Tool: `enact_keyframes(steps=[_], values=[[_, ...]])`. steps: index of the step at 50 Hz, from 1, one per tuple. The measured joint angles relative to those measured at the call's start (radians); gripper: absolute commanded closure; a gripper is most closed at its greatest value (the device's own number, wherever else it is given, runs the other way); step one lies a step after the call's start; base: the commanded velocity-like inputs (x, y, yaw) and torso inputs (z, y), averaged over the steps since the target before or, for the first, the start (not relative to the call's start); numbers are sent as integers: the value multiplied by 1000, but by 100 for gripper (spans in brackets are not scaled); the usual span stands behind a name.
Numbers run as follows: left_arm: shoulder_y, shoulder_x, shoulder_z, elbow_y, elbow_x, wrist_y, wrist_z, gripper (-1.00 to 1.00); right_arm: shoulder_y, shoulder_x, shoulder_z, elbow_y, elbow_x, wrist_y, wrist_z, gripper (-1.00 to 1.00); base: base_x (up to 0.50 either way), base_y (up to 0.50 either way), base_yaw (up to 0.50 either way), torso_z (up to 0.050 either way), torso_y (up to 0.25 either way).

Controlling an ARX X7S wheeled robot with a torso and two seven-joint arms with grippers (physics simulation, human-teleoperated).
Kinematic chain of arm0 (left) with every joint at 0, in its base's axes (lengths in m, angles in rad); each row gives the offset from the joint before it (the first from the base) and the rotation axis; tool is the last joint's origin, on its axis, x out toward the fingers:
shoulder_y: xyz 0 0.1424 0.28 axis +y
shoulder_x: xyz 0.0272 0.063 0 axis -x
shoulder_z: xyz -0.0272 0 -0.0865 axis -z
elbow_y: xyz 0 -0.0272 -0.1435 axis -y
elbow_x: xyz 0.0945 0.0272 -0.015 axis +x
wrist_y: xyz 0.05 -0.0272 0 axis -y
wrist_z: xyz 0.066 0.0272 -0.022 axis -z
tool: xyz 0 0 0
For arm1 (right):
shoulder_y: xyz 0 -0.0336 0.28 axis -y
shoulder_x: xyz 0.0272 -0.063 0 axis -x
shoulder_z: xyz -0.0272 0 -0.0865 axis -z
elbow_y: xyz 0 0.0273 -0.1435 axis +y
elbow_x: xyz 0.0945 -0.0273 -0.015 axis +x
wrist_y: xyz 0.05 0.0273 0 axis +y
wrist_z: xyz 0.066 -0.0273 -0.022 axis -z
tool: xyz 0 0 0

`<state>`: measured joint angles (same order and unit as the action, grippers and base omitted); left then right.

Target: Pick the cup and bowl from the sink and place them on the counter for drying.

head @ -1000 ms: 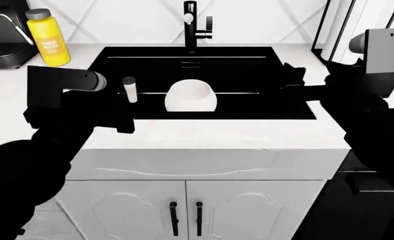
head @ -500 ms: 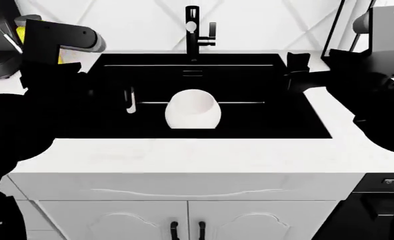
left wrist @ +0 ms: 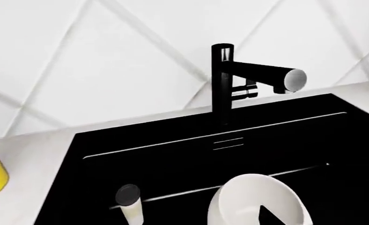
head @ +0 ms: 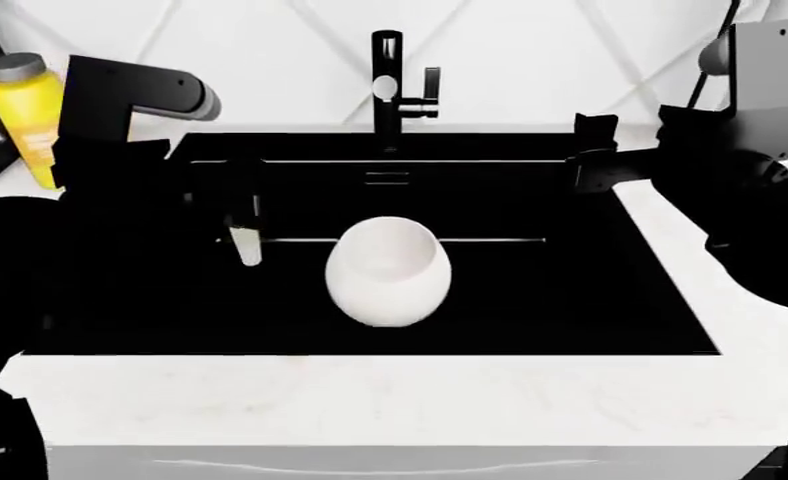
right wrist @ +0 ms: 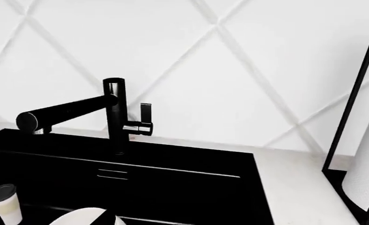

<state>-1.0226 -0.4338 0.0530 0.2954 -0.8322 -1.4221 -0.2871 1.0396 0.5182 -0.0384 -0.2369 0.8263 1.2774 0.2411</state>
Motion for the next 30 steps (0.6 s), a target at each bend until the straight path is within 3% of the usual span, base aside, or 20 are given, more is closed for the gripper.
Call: enact_keyframes(steps=[30], values=[[28,-25,18,-15,-12,35,3,-100,-8,2,-15,-3,13,12,20,-100,330,0,0,0,0]])
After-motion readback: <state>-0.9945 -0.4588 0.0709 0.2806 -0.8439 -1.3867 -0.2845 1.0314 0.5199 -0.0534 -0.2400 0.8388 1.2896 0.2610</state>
